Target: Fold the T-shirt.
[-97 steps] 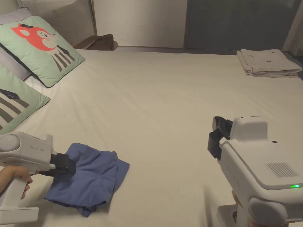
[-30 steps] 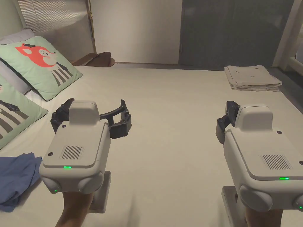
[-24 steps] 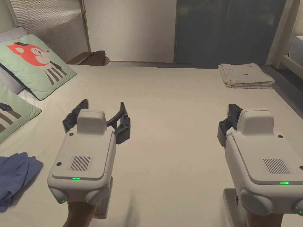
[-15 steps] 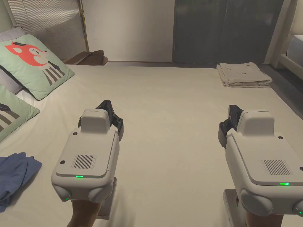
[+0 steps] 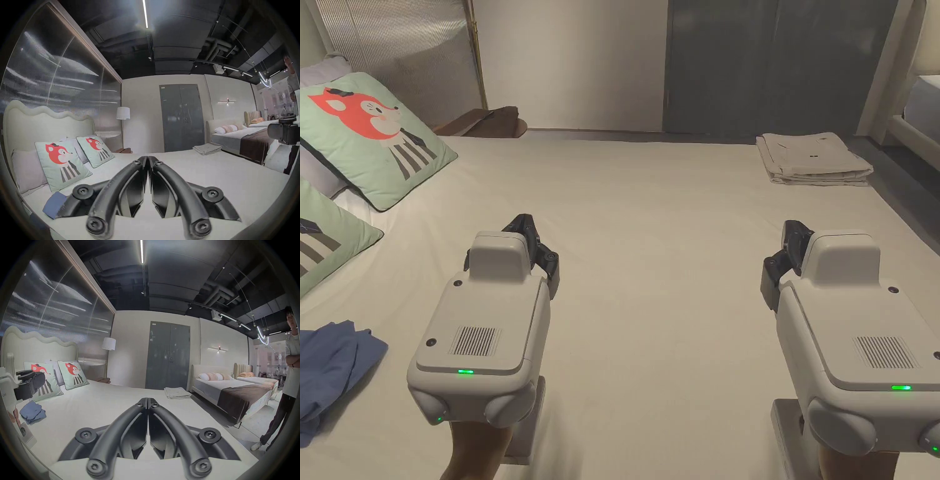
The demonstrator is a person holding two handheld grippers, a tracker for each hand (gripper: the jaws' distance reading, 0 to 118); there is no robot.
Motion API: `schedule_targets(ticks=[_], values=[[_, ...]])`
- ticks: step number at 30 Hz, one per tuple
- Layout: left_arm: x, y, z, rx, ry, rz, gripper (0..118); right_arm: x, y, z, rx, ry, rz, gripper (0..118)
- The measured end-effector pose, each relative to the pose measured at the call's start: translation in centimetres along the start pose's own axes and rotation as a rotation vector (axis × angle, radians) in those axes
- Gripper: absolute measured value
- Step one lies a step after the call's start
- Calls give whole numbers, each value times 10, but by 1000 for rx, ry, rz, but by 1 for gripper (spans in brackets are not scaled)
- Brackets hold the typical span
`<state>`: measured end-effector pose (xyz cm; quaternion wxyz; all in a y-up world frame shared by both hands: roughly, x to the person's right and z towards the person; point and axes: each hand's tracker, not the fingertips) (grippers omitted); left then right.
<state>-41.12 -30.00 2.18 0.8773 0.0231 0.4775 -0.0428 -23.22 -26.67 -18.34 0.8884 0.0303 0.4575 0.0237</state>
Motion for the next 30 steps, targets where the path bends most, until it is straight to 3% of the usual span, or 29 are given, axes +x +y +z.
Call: schedule_targets(ticks=[30], values=[[-8, 4, 4, 7, -2, -7, 0, -4, 3, 2, 6, 5, 9, 0]])
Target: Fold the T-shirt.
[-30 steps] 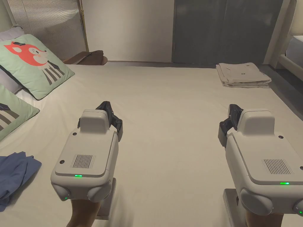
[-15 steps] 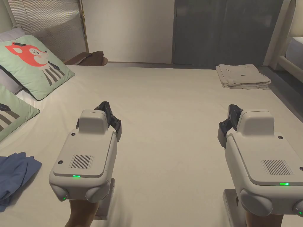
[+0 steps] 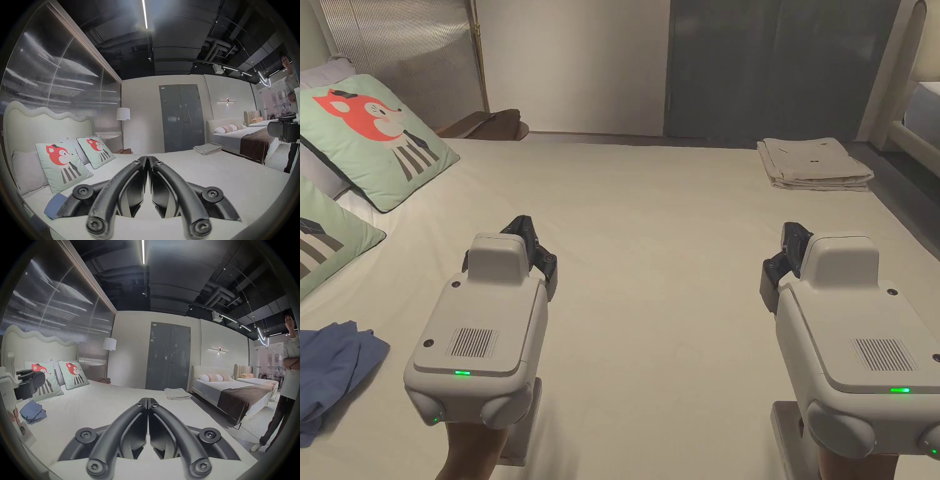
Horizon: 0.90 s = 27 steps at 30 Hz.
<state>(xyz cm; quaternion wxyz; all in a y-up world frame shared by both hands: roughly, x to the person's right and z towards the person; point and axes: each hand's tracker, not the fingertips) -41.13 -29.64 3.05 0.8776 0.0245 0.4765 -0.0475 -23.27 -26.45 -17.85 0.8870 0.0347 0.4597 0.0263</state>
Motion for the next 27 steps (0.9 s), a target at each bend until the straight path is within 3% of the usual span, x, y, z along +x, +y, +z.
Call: schedule_targets(ticks=[5, 6, 8, 10, 11, 12, 14, 27], values=[[2, -1, -1, 1, -9, -1, 1, -1, -1, -2, -8, -6, 2, 1], [1, -1, -1, 0, -13, 1, 4, -1, -1, -2, -10, -9, 2, 7], [0, 0, -1, 2, -18, 12, 40, -1, -1, -3, -12, -18, 1, 49], [0, 1, -3, -5, -29, 28, 93, 0, -2, -4, -25, -15, -5, 90], [-1, 2, -4, -21, -33, 34, 107, 0, -3, -5, -27, -16, -11, 103], [-1, 2, -6, -24, -39, 43, 111, 0, -4, -6, -26, -23, -17, 112], [1, 1, -5, -6, -37, 51, 110, 1, -4, -6, -24, -34, -19, 114], [2, 3, -3, -6, -32, 26, 111, 5, -2, -3, -19, -29, -36, 114]])
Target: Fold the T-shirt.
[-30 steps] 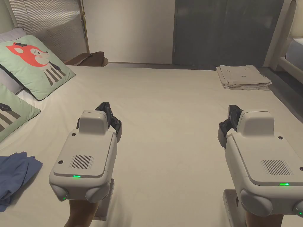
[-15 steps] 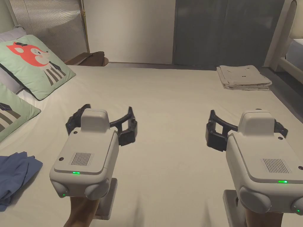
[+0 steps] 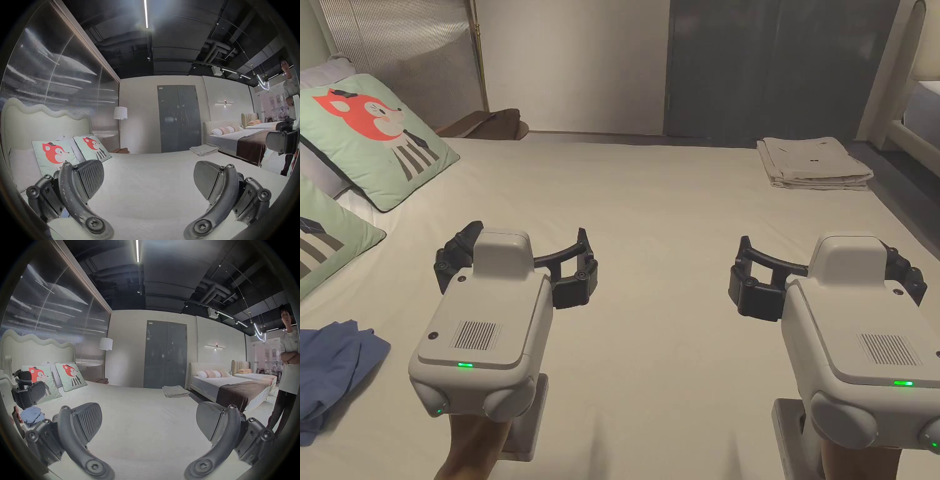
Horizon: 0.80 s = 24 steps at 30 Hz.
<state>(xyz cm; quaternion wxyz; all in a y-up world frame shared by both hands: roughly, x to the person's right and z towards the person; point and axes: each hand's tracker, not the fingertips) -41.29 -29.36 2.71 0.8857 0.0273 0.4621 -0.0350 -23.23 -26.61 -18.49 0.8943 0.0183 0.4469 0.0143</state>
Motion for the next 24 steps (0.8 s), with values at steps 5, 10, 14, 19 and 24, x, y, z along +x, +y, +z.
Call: schedule_targets(ticks=[5, 10, 14, 19, 24], values=[[0, 0, 1, 0, 1, -7, 111, 0, 1, 1, 4, 3, -2, 114], [3, 1, 2, 5, -3, -12, 111, 0, 2, 2, 7, 5, 1, 114], [3, 1, 2, 6, -2, -17, 111, 0, 3, 3, 9, 4, -2, 114], [3, 2, 3, 5, -2, -11, 111, 0, 3, 4, 10, 5, 3, 114], [1, 2, 3, 7, 0, -10, 111, 0, 4, 4, 12, 7, 3, 114]])
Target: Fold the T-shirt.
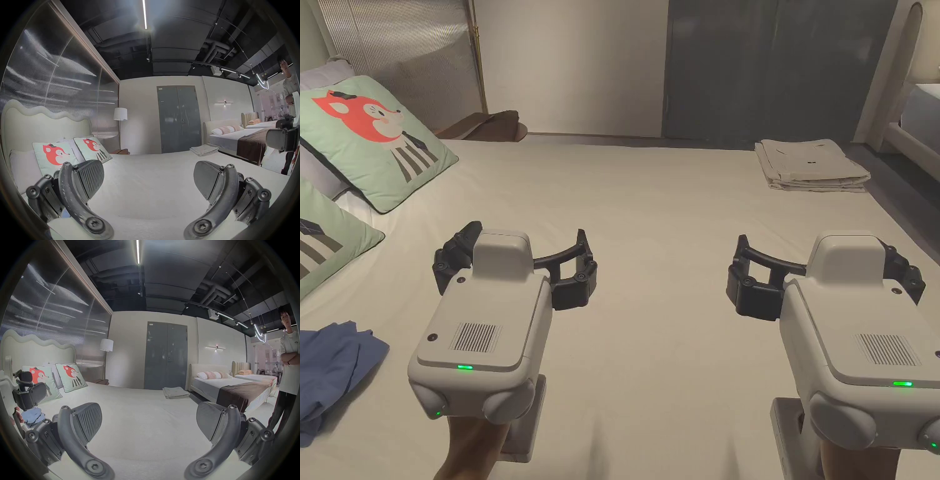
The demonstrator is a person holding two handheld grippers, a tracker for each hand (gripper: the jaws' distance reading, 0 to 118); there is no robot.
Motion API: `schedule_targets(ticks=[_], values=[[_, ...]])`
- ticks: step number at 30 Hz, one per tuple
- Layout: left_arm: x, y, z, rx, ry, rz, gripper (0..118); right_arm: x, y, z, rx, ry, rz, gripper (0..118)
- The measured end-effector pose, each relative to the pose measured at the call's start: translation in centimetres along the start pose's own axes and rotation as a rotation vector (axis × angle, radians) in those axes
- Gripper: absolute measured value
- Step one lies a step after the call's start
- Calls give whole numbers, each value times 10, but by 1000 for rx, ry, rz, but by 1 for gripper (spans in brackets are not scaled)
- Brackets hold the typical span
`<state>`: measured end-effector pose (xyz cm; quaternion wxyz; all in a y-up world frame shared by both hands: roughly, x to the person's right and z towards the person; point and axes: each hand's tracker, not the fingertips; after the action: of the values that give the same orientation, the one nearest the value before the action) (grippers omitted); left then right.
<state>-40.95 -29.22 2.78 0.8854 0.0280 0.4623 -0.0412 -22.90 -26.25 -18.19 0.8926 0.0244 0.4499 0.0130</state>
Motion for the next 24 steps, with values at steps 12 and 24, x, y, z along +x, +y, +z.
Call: schedule_targets(ticks=[12, 24], values=[[-4, 0, -1, -2, 3, 13, 111, -2, 1, 0, 3, 0, 1, 114], [-4, 1, 2, -1, 0, 8, 111, -5, 1, 2, 5, 4, 6, 115]])
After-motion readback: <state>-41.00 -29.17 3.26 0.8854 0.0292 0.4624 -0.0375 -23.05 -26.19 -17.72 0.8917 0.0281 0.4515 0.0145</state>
